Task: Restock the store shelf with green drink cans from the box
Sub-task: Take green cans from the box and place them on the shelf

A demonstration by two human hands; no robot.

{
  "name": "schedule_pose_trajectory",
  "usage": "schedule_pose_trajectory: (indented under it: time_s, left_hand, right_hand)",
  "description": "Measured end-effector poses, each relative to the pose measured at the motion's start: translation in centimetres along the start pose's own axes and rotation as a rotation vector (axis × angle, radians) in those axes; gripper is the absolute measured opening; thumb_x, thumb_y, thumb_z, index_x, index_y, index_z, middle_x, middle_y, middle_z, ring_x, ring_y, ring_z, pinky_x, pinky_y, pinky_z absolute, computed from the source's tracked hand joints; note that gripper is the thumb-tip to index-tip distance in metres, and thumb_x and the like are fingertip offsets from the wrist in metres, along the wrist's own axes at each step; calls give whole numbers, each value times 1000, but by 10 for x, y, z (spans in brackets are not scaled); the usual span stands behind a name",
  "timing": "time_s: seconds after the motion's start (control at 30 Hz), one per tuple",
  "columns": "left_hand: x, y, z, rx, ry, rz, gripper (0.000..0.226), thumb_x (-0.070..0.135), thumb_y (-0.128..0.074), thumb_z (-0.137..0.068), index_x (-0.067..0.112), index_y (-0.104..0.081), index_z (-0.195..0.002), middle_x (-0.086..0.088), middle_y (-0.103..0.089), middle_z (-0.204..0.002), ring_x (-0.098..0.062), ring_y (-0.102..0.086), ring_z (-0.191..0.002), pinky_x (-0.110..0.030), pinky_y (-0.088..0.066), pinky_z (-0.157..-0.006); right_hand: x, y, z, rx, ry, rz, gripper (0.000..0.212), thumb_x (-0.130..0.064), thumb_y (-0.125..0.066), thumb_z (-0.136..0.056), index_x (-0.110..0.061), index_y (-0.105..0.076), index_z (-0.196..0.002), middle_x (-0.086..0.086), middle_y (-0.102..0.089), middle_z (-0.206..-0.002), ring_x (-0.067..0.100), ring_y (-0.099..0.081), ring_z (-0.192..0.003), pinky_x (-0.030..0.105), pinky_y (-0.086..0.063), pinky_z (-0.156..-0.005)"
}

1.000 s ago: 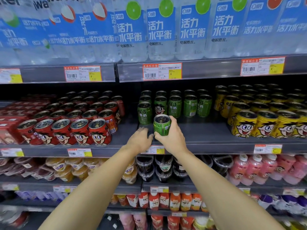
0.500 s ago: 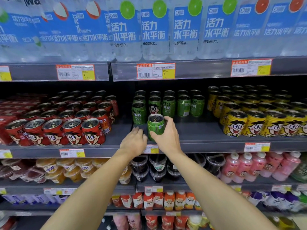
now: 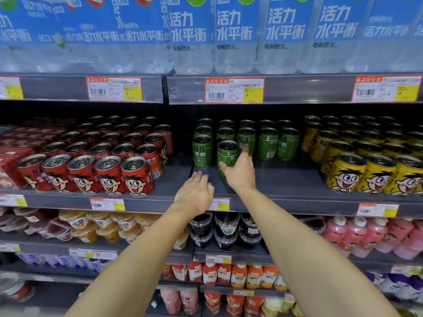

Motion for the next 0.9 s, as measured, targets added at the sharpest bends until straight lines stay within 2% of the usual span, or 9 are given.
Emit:
schedule_pose_trajectory:
  time_s: [0.3, 0.37, 0.43, 0.57, 0.67, 0.73, 0.8, 0.9]
  left_hand:
    - [-5, -7, -6, -16, 10, 66, 50, 22, -24, -104, -1, -23, -149, -19, -21, -157, -28, -14, -147, -35, -10, -119]
    - [-6, -10, -6, -25, 23, 59, 54, 27, -16, -103, -1, -24, -148, -19, -22, -156, -29, -14, -147, -36, -11, -119]
    - [-8, -14, -8, -25, -6, 16, 72, 35, 2, -93, -3, -27, -146, -21, -23, -155, -32, -14, -146, -40, -12, -119]
    - [-10, -20, -13, -44, -24, -40, 64, 25, -2, -94, -6, -30, -143, -22, -22, -155, -37, -12, -146, -45, -12, -119]
    - [-12, -24, -18, -30, -28, -31, 87, 39, 13, -82, -3, -32, -143, -22, -22, -156, -35, -12, -146, -44, -12, -119]
    - [-17, -30, -22, -34, -43, -63, 99, 40, 21, -71, -4, -31, -143, -22, -21, -156, -35, -11, -146, -43, -12, -119]
    - [-17, -29, -23, -37, -18, -41, 96, 39, 19, -73, -4, -30, -144, -22, -20, -156, -34, -11, -146, -42, -12, -119]
    - [-13, -20, -15, -52, 18, 18, 63, 30, -5, -97, -1, -22, -149, -18, -18, -158, -30, -9, -148, -39, -11, -120]
  right_hand:
    - [3, -13, -20, 6, -2, 0, 74, -26, -75, -82, -19, -33, -142, 12, -46, -140, 35, -53, -119, 44, -51, -90]
    - [4, -15, -23, 7, 1, 5, 74, -25, -75, -82, -19, -32, -142, 12, -44, -142, 35, -53, -119, 44, -51, -90]
    - [5, -17, -25, 8, 5, 5, 74, -25, -75, -83, -18, -32, -142, 13, -43, -143, 36, -53, -120, 45, -51, -90]
    - [6, -17, -28, 3, 3, 19, 74, -26, -75, -83, -18, -32, -143, 13, -44, -143, 36, -53, -120, 45, -51, -90]
    - [3, -15, -27, -3, -3, 27, 74, -26, -75, -84, -17, -31, -144, 12, -44, -144, 36, -53, -121, 43, -49, -89]
    - [1, -15, -27, -15, -9, 48, 75, -27, -74, -85, -18, -30, -144, 11, -44, -144, 35, -52, -122, 43, -49, -88]
    - [-1, -13, -29, -35, -20, 82, 74, -28, -74, -84, -18, -29, -144, 11, -45, -143, 35, -53, -121, 43, -49, -88]
    - [-4, -10, -32, -78, -55, 117, 76, -31, -74, -84, -19, -28, -144, 9, -47, -142, 34, -54, -120, 42, -49, -90]
Point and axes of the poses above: each hand's wrist, its own z-axis away from the middle knuckle, its own y-axis out of the back of the hand, x = y × z, the point moved 4 cm from there along -z, towards the middle knuckle
